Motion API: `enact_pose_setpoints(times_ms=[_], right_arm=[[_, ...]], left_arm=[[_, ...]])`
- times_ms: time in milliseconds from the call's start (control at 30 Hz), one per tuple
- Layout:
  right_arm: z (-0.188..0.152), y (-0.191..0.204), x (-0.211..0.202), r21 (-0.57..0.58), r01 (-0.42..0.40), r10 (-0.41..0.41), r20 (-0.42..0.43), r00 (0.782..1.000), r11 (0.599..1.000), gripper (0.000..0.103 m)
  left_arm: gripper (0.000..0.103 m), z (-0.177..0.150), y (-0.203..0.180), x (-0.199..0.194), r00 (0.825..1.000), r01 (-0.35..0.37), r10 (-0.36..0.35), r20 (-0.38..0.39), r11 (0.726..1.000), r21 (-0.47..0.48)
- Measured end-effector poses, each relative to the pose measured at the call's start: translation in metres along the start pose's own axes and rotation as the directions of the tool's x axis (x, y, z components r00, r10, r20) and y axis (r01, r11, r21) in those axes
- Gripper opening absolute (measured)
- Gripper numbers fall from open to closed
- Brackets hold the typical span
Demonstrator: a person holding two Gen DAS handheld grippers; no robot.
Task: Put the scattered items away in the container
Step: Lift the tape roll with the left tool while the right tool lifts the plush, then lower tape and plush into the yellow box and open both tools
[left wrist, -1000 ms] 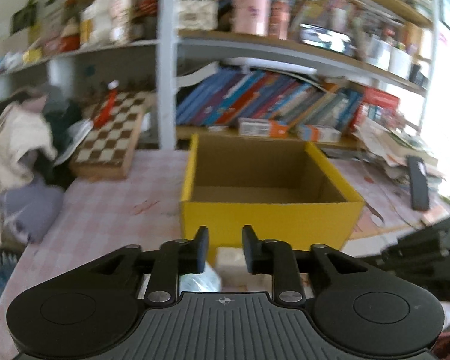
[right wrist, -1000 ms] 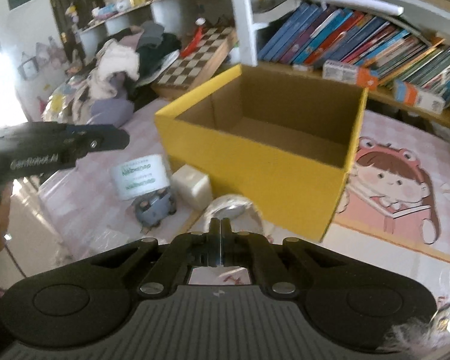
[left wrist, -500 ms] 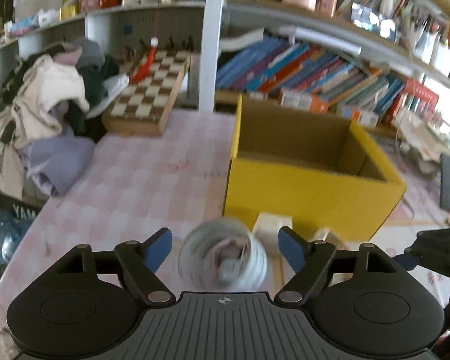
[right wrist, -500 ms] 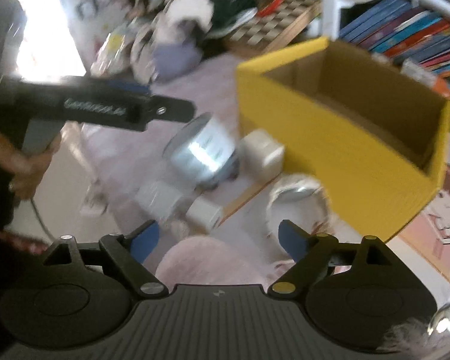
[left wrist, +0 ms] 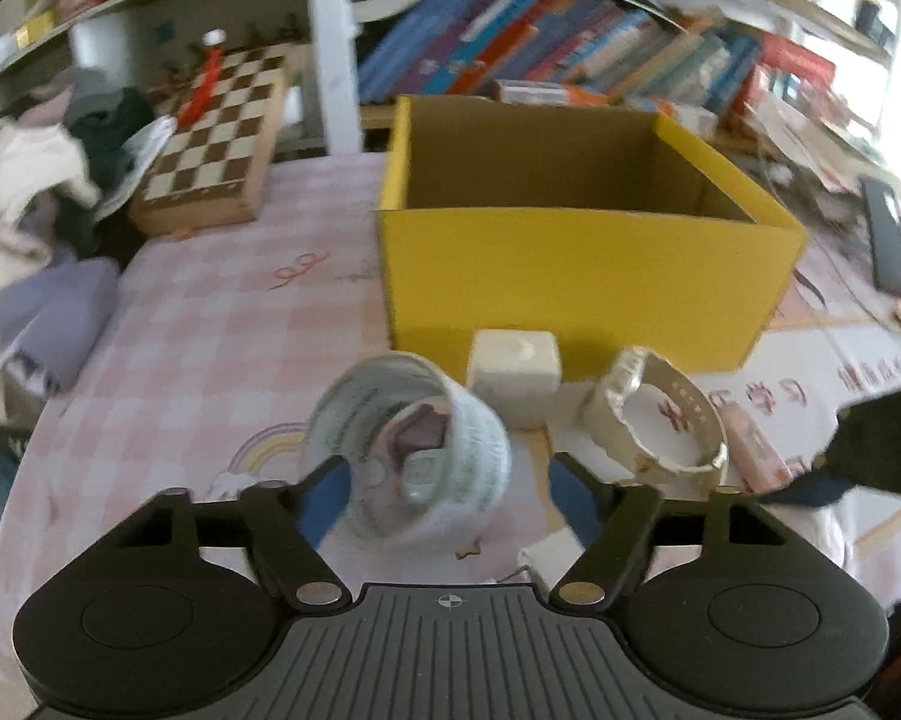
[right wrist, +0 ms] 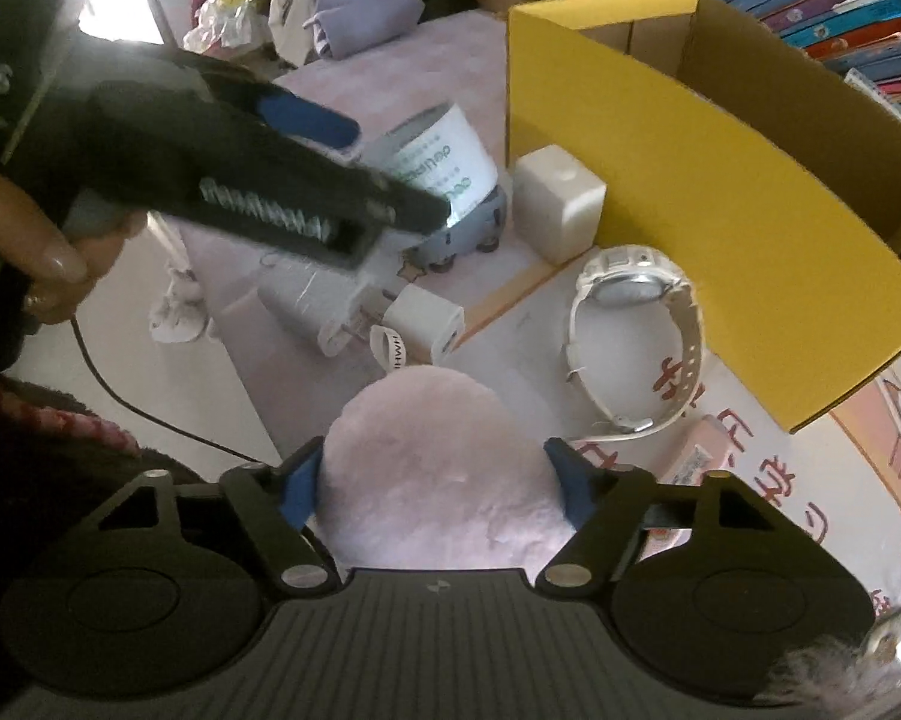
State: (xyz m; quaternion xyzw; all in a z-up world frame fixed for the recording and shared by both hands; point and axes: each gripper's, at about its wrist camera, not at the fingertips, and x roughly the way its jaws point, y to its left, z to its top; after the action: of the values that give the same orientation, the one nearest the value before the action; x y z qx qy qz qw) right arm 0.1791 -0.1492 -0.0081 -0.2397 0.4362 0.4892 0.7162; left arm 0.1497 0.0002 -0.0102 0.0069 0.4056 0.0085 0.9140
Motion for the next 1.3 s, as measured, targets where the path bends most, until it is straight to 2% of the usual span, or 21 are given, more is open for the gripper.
enact_pose_setpoints(times_ms=[67,133,333,733,867,1033,1167,1300], right_arm=[[-0.001,-0.002,-0.005,0.006,0.018,-0.018,0.024,1.000,1.000,0.066],[-0.003,-0.003,-0.010,0.021,0.040,-0.041,0.050,0.998,0.999,0.065],[0.000,-0.013,-0.021,0.071,0.057,-0.065,0.113,0.991,0.996,0.065],[0.018,-0.025,-0.039,0.126,0.063,-0.091,0.227,0.970,0.990,0.065],[0.025,-0.035,-0.053,0.158,0.071,-0.113,0.282,0.953,0.985,0.065],[0.037,-0.050,-0.075,0.183,0.098,-0.159,0.359,0.920,0.978,0.065],[0.047,-0.061,-0.090,0.171,0.137,-0.197,0.415,0.888,0.976,0.066],[0.058,-0.077,-0.091,0.143,0.193,-0.236,0.426,0.873,0.971,0.066]], left_arm=[[0.029,0.003,-0.003,0.000,1.000,0.002,-0.003,0.015,0.999,0.032],[0.010,0.004,-0.006,-0.001,0.999,0.016,-0.018,0.031,0.998,0.065],[0.004,0.007,-0.008,-0.004,0.996,0.074,-0.078,0.037,0.992,0.103],[0.003,0.028,-0.007,-0.034,0.985,0.054,-0.076,0.153,0.988,0.145],[0.003,0.042,-0.005,-0.052,0.968,0.085,-0.113,0.225,0.988,0.129],[0.003,0.066,-0.014,-0.069,0.936,0.095,-0.150,0.319,0.979,0.180],[0.003,0.082,-0.026,-0.069,0.921,0.087,-0.168,0.351,0.968,0.235],[0.003,0.100,-0.034,-0.062,0.912,0.081,-0.182,0.367,0.958,0.275]])
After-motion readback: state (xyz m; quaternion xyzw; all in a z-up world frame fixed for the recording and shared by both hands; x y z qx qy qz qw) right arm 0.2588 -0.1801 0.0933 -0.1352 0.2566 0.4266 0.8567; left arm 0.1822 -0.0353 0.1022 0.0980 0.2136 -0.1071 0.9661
